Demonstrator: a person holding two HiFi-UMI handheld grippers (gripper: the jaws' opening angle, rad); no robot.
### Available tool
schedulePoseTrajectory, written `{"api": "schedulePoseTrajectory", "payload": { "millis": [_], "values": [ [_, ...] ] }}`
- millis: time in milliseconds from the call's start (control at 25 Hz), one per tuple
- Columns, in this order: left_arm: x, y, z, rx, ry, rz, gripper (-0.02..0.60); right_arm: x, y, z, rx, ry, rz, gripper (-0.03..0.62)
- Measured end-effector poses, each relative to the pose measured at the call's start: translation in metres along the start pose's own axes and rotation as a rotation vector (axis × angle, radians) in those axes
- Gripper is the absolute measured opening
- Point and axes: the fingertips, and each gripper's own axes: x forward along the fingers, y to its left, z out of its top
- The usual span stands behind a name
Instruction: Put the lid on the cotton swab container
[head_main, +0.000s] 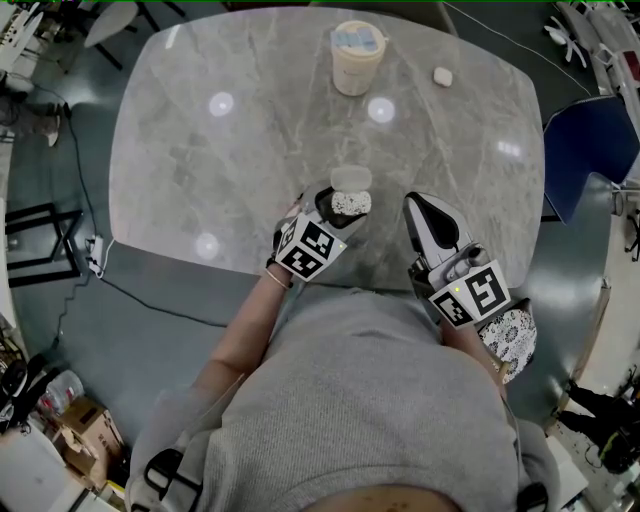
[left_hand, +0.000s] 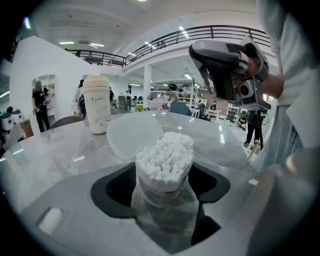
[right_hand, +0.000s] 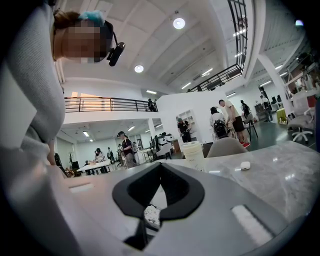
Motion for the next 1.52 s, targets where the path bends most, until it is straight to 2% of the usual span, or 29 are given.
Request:
{"api": "schedulePoseTrajectory", "payload": {
  "millis": [480, 640, 840, 1200, 1520],
  "values": [
    [0.004, 0.007, -0.001, -0.023, 0.017, 0.055, 0.324, 0.001, 0.002, -0.001, 0.001, 0.001, 0.01, 0.002],
    [0.004, 0.007, -0.002, -0.003, 0.024, 0.053, 0.29, 0.0, 0.0, -0.001, -0.001, -0.001, 0.006, 0.002],
    [0.003, 0.007, -0.001, -0.007, 0.017, 0.051, 0.287, -0.001, 0.001, 0.003, -0.007, -0.005, 0.01, 0.002],
    [0.0, 0.005, 0.002, -0.001, -0.01, 0.033, 0.282, 0.005, 0.003, 0.006, -0.012, -0.009, 0.033, 0.002],
    [-0.009, 0.01, 0.018, 0.017, -0.068, 0.049, 0.281, 0.005, 0.006, 0.006, -0.011, -0.009, 0.051, 0.002]
  ]
}}
